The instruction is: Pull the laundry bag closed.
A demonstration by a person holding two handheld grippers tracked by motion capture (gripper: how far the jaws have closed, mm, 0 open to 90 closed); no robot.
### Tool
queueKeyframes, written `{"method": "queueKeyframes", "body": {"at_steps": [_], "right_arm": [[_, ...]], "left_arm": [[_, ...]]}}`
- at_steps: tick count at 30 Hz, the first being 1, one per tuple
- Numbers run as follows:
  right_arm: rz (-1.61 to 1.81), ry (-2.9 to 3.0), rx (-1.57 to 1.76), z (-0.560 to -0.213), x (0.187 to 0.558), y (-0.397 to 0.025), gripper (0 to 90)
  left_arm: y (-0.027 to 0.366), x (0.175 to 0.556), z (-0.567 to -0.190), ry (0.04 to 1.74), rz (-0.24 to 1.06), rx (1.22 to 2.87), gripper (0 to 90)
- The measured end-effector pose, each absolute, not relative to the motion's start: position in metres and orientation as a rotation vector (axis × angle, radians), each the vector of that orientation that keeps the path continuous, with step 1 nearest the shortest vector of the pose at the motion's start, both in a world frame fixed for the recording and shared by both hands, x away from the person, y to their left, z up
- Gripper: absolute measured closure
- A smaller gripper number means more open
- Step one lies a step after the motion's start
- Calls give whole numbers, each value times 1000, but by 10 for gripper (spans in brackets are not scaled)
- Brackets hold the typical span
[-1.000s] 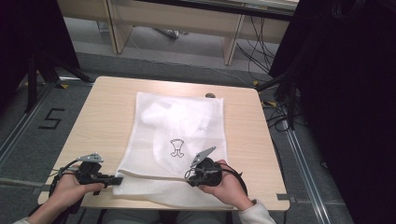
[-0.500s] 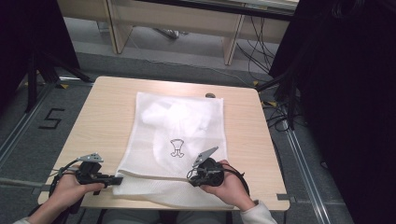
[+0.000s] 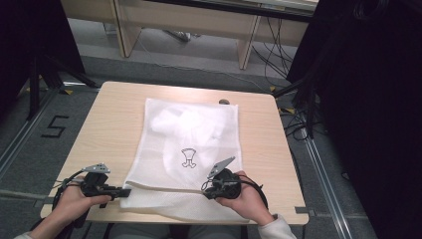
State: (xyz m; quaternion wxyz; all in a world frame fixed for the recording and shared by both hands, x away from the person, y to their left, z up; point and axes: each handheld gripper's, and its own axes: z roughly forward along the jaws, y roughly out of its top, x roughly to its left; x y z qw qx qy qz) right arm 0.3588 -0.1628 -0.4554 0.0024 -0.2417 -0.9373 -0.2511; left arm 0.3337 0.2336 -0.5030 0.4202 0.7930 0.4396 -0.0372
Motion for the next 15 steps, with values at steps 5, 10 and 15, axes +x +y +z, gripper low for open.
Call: {"method": "queueKeyframes", "body": {"at_steps": [5, 10, 15], "right_arm": [[-789, -2933, -758, -456, 359, -164, 822], [-790, -2932, -768, -455, 358, -166, 822], [-785, -2930, -784, -455, 358, -168, 822]], "left_arm": [[234, 334, -503, 1102, -91, 1988, 855], [234, 334, -503, 1102, -92, 1989, 855], [234, 334, -503, 1102, -94, 1989, 854]]}}
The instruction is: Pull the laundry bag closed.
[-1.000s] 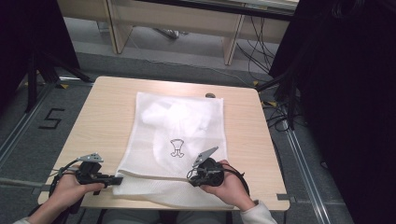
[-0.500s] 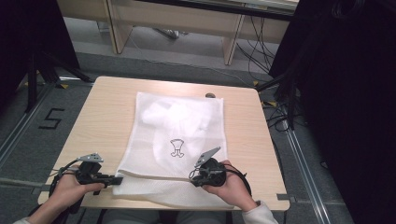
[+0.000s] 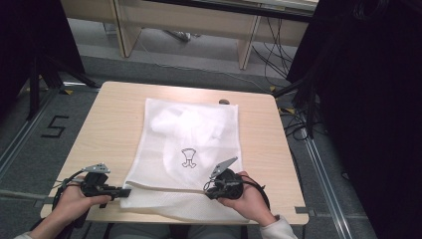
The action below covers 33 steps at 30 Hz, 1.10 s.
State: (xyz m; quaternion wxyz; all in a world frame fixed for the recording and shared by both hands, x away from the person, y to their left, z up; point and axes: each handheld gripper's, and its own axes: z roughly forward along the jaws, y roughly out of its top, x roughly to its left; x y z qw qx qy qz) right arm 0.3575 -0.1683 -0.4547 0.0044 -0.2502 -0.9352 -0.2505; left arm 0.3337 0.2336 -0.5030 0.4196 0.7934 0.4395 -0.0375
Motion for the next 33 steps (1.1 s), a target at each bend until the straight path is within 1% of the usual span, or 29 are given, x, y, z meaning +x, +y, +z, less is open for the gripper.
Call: {"method": "queueKeyframes", "body": {"at_steps": [20, 22, 24, 27, 29, 33], "right_arm": [[-794, -2919, -801, -455, 357, -176, 822], [-796, -2929, -806, -455, 357, -177, 822], [-803, -2925, -801, -455, 357, -178, 822], [-799, -2925, -807, -455, 356, -179, 822], [-799, -2930, -808, -455, 356, -179, 822], [-811, -2933, -781, -456, 357, -180, 822]], "left_arm": [[234, 334, -503, 1104, -94, 1989, 854], [233, 333, -503, 1112, -75, 1980, 855], [233, 334, -503, 1101, -95, 1990, 855], [233, 333, -503, 1110, -75, 1979, 854], [234, 334, -503, 1102, -95, 1990, 854], [233, 334, -503, 1103, -94, 1988, 854]]}}
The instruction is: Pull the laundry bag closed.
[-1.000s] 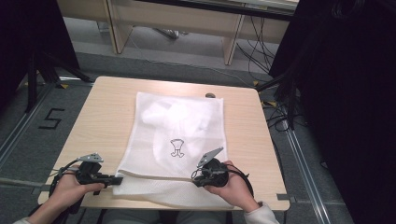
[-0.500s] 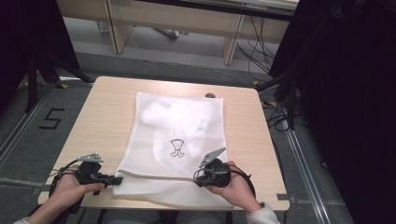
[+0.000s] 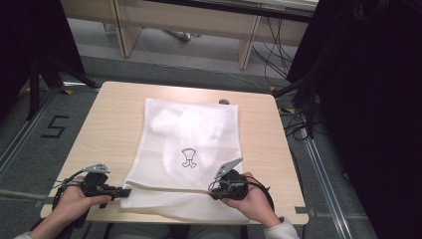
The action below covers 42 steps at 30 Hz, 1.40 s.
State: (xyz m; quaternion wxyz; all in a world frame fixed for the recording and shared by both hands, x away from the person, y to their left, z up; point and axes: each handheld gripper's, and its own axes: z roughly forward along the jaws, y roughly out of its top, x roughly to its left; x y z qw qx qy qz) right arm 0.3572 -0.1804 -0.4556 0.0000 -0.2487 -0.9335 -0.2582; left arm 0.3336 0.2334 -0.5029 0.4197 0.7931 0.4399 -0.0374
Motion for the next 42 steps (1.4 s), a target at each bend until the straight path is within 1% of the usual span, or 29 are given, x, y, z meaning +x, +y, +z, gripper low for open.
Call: {"method": "queueKeyframes", "body": {"at_steps": [11, 12, 22, 27, 29, 31, 42], "right_arm": [[-796, -2941, -789, -456, 357, -185, 822], [-794, -2945, -788, -456, 357, -185, 822], [-794, -2943, -797, -457, 356, -190, 822], [-792, -2943, -789, -458, 356, -191, 822], [-788, -2944, -812, -458, 355, -192, 822], [-795, -2940, -792, -459, 356, -192, 822], [-793, -2937, -795, -458, 356, -193, 822]], "left_arm": [[233, 333, -504, 1109, -80, 1970, 855], [234, 334, -503, 1106, -96, 1992, 855], [233, 333, -503, 1112, -82, 1985, 855], [234, 334, -503, 1106, -96, 1989, 855], [233, 333, -504, 1108, -83, 1969, 855], [233, 334, -503, 1105, -94, 1989, 855], [233, 334, -503, 1105, -95, 1986, 855]]}}
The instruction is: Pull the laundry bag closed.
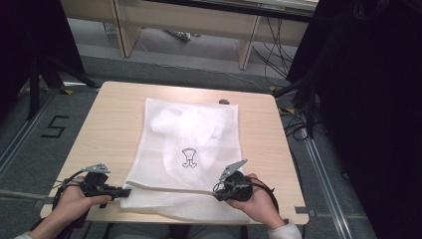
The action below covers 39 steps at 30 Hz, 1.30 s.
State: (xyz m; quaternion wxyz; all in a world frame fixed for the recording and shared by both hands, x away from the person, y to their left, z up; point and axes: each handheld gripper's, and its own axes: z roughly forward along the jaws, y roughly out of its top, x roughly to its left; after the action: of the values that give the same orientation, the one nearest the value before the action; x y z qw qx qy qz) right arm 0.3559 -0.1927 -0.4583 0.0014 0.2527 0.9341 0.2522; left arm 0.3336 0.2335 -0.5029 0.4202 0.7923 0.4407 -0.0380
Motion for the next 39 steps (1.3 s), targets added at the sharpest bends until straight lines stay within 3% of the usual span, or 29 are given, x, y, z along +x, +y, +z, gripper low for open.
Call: {"method": "queueKeyframes", "body": {"at_steps": [39], "right_arm": [[750, 2917, 816, -454, 354, -208, 822]], "left_arm": [[234, 334, -503, 1102, -94, 1987, 856]]}}
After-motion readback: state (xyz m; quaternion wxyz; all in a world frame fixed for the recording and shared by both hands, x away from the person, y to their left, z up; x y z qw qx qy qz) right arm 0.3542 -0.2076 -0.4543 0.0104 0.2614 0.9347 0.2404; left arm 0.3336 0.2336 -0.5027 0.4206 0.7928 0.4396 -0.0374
